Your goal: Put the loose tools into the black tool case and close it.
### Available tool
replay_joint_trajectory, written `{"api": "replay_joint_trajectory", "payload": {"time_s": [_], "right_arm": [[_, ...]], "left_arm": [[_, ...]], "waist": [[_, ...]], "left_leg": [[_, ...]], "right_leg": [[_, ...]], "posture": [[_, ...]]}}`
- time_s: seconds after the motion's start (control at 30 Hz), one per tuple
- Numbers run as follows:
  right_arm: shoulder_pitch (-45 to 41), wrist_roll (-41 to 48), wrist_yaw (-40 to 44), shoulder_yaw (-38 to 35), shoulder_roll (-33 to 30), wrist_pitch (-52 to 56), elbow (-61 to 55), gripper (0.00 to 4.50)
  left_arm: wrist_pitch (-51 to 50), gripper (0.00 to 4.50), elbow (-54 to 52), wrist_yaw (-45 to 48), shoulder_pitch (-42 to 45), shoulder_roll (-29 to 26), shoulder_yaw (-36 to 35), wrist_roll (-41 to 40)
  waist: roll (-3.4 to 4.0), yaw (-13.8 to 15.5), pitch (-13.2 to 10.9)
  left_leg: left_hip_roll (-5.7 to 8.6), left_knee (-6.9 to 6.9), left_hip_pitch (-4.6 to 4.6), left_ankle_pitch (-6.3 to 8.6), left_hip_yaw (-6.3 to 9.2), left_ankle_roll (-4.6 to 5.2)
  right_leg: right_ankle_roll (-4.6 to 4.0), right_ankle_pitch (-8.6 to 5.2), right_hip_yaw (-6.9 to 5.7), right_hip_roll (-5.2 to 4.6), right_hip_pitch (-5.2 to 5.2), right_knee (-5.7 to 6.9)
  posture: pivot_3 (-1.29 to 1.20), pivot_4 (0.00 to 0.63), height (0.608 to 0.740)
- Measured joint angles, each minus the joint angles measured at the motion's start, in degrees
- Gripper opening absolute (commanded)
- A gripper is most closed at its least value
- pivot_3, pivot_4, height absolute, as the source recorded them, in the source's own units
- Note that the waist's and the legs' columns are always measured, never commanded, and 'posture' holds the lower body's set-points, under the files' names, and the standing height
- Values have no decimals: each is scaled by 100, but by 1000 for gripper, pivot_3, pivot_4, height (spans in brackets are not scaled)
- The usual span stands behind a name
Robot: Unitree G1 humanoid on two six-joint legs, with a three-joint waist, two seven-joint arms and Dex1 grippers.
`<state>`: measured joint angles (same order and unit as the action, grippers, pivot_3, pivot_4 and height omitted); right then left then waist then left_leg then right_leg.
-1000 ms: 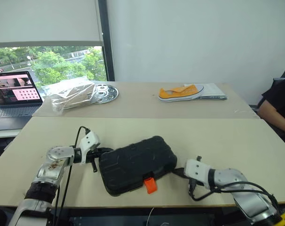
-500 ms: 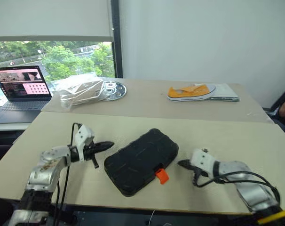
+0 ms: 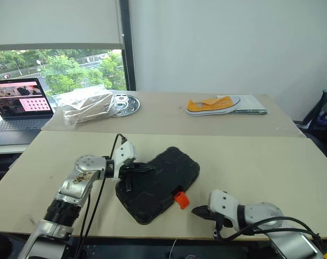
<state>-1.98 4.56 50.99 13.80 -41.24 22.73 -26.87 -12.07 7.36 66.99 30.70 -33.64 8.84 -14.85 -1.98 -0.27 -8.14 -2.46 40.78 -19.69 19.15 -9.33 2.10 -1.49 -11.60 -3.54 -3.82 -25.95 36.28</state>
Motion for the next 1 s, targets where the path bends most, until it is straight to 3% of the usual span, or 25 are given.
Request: {"api": "replay_joint_trajectory", "payload": {"time_s": [0.37, 0.5, 0.83, 1.0], "right_arm": [[-500, -39, -45, 352, 353, 179, 179, 10], [-797, -36, -33, 399, 399, 399, 166, 10], [-1205, -266, -43, 813, 441, 788, 439, 10], [-1121, -187, 25, 684, 199, 857, 346, 10]], "left_arm": [[103, 0, 58, -101, 31, 13, 114, 204], [193, 0, 202, -137, 37, 63, 145, 289], [329, 0, 350, -108, 84, 154, 162, 353], [352, 0, 350, -95, 110, 157, 167, 355]], "waist": [[30, 19, 21], [34, 10, 24], [51, 13, 35], [55, 24, 40]], "left_leg": [[0, 2, 15, 1, 1, 4], [-7, 0, 55, 7, 9, 12], [-4, 1, 54, 10, 13, 18], [-4, 0, 51, 12, 18, 21]], "right_leg": [[-1, 1, 6, 0, 12, 5], [16, -11, -2, 0, 64, -3], [-5, 3, -11, -11, 69, -3], [-2, 1, -17, -14, 70, -9]], "posture": [[0, 150, 740], [0, 150, 740], [0, 150, 740], [0, 150, 740]]}}
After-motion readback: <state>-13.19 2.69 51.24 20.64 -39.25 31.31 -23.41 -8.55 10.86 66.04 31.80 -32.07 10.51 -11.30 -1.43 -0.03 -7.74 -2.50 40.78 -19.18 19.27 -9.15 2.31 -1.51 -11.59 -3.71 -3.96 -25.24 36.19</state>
